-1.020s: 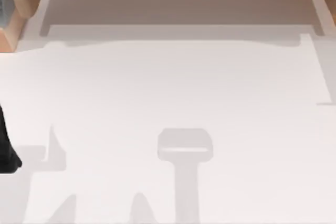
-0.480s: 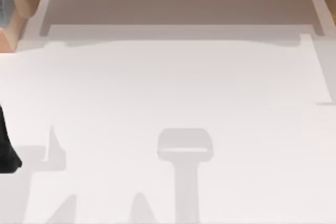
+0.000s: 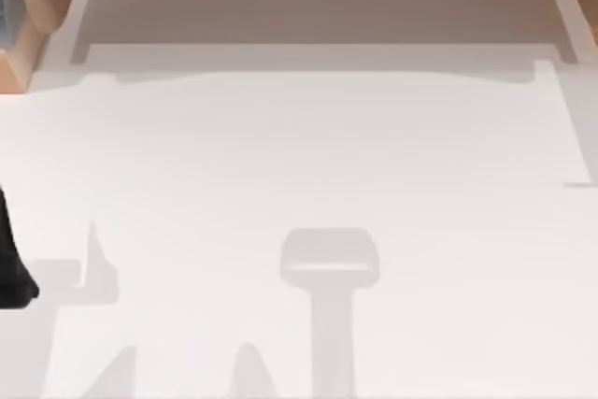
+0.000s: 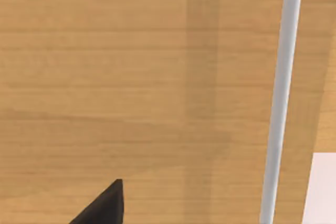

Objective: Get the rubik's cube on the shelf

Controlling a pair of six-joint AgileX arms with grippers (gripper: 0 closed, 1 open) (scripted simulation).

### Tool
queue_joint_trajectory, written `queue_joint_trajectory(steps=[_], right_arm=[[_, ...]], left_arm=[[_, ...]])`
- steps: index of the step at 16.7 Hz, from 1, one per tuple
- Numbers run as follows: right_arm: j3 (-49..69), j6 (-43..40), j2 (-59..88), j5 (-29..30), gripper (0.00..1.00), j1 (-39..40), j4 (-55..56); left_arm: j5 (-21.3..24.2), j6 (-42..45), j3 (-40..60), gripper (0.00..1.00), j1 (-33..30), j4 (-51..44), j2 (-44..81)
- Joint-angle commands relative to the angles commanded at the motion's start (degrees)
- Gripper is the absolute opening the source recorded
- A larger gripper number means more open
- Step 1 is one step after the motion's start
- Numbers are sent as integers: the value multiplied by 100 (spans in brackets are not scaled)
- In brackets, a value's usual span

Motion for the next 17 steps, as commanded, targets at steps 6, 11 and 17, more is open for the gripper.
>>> queue_joint_trajectory(steps=[6,11,17], right_arm=[[262,96,-41,200,100,-162,-335],[1446,651,-258,941,100,-736,-2027],[3874,1949,-409,1948,100,-753,-5466]], left_arm=[[0,0,0,100,0,0,0],[0,0,0,100,0,0,0],[0,0,0,100,0,0,0]])
